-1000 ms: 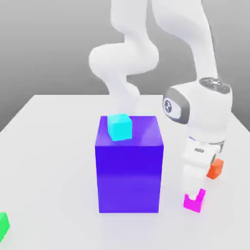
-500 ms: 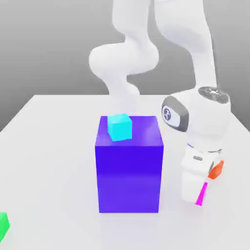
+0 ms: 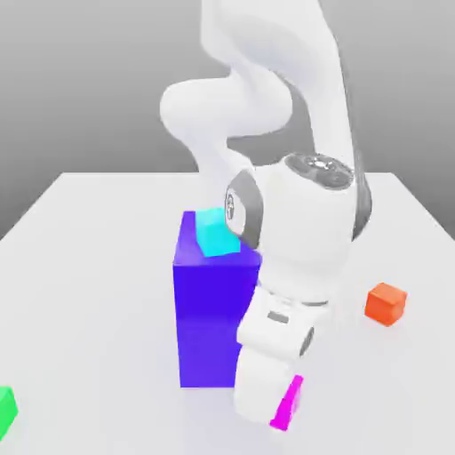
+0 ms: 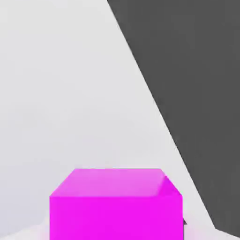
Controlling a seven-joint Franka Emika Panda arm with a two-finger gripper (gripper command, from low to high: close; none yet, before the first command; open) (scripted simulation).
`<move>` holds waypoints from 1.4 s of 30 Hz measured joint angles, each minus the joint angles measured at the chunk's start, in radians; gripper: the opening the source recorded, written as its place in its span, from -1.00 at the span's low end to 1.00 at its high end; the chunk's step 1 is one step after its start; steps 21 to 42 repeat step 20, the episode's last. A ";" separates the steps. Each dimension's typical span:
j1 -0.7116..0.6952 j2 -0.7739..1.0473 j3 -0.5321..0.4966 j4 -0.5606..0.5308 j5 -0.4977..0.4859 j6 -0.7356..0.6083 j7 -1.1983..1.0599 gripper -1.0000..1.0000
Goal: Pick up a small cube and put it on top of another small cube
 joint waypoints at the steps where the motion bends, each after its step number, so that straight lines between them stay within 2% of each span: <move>1: -0.027 0.004 -0.020 0.018 0.011 -0.014 -0.024 -1.00; 7: -0.211 0.018 -0.113 0.116 0.090 -0.095 -0.155 -1.00; 9: -0.280 0.026 -0.136 0.148 0.157 -0.130 -0.192 -1.00; 12: -0.405 0.049 -0.156 0.193 0.317 -0.204 -0.226 -1.00; 15: -0.476 0.138 -0.122 0.215 0.417 -0.159 -0.263 -1.00; 16: -0.493 0.173 -0.106 0.218 0.440 -0.131 -0.277 1.00; 42: -0.493 0.173 -0.106 0.218 0.440 -0.131 -0.277 1.00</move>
